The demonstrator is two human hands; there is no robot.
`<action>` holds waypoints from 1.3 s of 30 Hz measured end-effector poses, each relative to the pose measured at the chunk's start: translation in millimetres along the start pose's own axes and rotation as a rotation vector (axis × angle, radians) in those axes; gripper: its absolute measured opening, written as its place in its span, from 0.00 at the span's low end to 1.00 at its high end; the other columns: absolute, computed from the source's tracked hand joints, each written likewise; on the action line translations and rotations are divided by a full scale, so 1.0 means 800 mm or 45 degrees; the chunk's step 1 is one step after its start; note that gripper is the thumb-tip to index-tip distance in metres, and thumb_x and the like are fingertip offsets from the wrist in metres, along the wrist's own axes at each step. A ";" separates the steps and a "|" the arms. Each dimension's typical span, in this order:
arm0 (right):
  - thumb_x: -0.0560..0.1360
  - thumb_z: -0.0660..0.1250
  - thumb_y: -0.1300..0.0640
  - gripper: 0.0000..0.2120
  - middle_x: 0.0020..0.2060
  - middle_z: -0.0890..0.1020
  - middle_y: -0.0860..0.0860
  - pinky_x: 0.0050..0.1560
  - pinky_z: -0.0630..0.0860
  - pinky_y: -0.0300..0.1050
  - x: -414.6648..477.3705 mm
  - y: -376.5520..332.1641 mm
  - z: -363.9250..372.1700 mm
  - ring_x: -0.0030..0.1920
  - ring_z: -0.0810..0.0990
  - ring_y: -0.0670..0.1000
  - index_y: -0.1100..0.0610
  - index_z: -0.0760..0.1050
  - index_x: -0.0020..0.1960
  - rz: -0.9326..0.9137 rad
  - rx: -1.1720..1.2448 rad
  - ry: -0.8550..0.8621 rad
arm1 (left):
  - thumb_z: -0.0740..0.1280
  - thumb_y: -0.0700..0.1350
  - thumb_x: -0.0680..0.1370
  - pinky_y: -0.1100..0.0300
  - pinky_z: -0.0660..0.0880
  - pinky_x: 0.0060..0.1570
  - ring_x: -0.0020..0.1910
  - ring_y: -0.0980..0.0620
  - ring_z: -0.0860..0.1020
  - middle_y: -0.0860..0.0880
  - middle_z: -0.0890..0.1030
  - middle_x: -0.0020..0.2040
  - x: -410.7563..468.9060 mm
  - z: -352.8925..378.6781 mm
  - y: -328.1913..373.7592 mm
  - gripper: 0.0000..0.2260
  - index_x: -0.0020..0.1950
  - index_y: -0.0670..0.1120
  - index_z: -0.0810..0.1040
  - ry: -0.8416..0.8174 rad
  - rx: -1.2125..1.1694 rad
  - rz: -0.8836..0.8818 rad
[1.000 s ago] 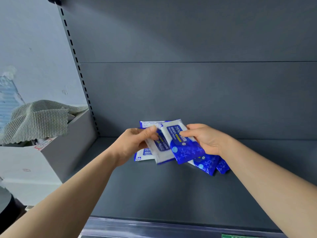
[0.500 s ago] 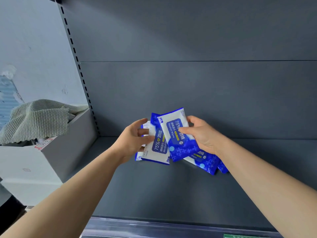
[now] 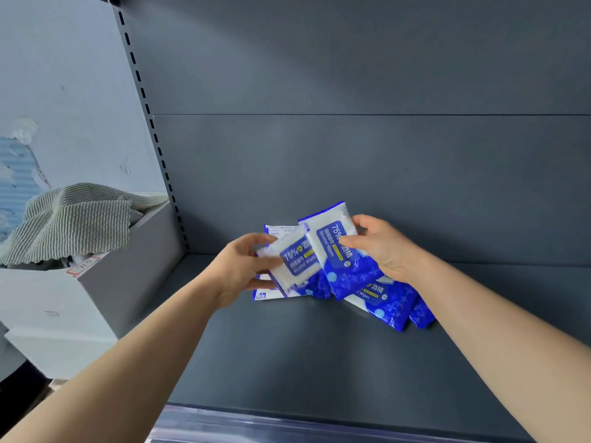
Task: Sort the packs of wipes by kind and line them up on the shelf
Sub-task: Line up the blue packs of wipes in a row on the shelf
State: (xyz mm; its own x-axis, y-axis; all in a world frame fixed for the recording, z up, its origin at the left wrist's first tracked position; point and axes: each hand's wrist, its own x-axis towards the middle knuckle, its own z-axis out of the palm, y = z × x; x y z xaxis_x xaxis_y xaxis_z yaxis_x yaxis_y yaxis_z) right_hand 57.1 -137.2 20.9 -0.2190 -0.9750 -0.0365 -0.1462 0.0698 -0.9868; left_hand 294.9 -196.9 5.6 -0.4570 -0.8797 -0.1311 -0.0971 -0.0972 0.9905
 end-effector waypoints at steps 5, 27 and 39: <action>0.73 0.70 0.66 0.11 0.49 0.84 0.54 0.53 0.80 0.50 0.001 -0.007 0.003 0.49 0.84 0.54 0.54 0.80 0.53 -0.091 -0.266 -0.242 | 0.63 0.45 0.81 0.42 0.79 0.51 0.49 0.42 0.83 0.41 0.84 0.53 0.002 0.003 0.010 0.12 0.61 0.41 0.76 0.037 -0.126 0.056; 0.66 0.77 0.64 0.37 0.60 0.75 0.54 0.45 0.73 0.39 0.030 0.042 0.039 0.52 0.75 0.49 0.55 0.66 0.71 0.063 -0.788 -0.406 | 0.75 0.37 0.71 0.50 0.82 0.42 0.43 0.44 0.84 0.43 0.84 0.47 0.017 0.003 -0.047 0.15 0.53 0.43 0.74 0.245 0.105 -0.170; 0.64 0.78 0.58 0.19 0.46 0.74 0.47 0.43 0.68 0.38 0.073 0.054 0.022 0.38 0.71 0.41 0.52 0.77 0.53 -0.336 -0.863 0.139 | 0.70 0.37 0.75 0.48 0.82 0.44 0.43 0.53 0.83 0.47 0.82 0.53 0.072 0.012 -0.048 0.17 0.52 0.58 0.73 0.296 0.179 0.220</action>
State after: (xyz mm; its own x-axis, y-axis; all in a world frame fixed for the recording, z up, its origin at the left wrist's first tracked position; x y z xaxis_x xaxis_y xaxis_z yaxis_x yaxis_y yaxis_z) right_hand 54.8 -195.1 -26.4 -0.1840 -0.9533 0.2395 -0.7642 -0.0144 -0.6448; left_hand 264.2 -239.2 -40.1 -0.2645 -0.9620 0.0674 -0.1646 0.1140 0.9797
